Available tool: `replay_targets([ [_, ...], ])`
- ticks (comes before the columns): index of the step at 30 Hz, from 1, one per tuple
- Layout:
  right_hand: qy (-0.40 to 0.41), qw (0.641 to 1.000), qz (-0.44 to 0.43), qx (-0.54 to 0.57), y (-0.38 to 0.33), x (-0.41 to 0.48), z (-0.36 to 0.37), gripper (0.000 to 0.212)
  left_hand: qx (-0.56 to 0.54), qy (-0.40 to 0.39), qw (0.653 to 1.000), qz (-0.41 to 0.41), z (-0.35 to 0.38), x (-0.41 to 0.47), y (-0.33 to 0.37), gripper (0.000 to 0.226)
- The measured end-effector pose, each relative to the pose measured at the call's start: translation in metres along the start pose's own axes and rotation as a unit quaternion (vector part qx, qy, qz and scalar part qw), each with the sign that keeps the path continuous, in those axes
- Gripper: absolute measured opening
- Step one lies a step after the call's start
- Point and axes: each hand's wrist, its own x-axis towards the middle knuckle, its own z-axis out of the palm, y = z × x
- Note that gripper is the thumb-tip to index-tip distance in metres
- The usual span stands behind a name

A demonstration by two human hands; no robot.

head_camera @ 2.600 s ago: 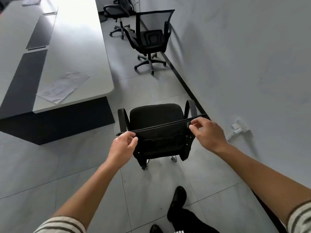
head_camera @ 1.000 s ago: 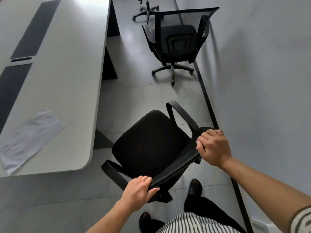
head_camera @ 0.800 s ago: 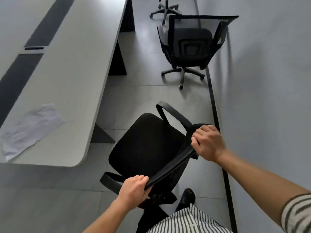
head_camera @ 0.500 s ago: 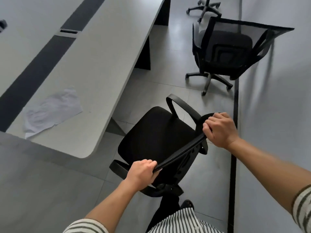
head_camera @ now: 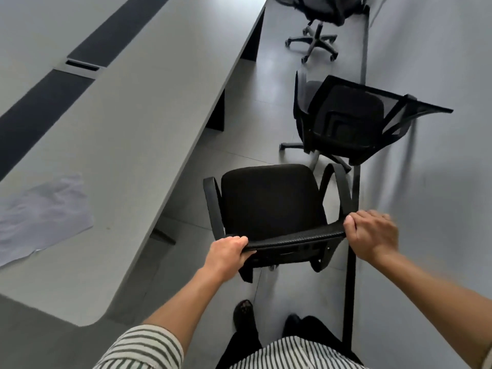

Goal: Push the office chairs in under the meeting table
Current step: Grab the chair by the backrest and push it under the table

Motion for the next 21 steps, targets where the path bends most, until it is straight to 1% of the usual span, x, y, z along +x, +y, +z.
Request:
replay_targets([
  [4,0.009,1.0,-0.005,0.013,-0.005,0.026,0.006,0.046,-0.004,0.003,1.0,-0.03,-0.014,0.034,-0.009,0.03],
  [7,0.025,0.999,-0.02,0.021,0.009,0.06,0.011,0.045,-0.014,0.013,0.999,-0.05,-0.017,0.059,0.001,0.029],
  [10,0.037,0.997,-0.072,0.02,0.024,0.103,0.016,0.045,-0.034,0.031,0.995,-0.086,-0.013,0.076,0.015,0.03],
  [15,0.026,0.984,-0.174,0.02,0.032,0.203,0.029,0.046,-0.089,0.07,0.977,-0.179,-0.014,0.102,0.037,0.027],
  [18,0.043,0.973,-0.223,0.029,0.017,0.263,0.034,0.046,-0.103,0.103,0.961,-0.236,-0.022,0.117,0.047,0.024],
  [21,0.028,0.963,-0.262,0.05,-0.011,0.305,0.035,0.042,-0.103,0.125,0.946,-0.281,-0.029,0.126,0.045,0.022],
])
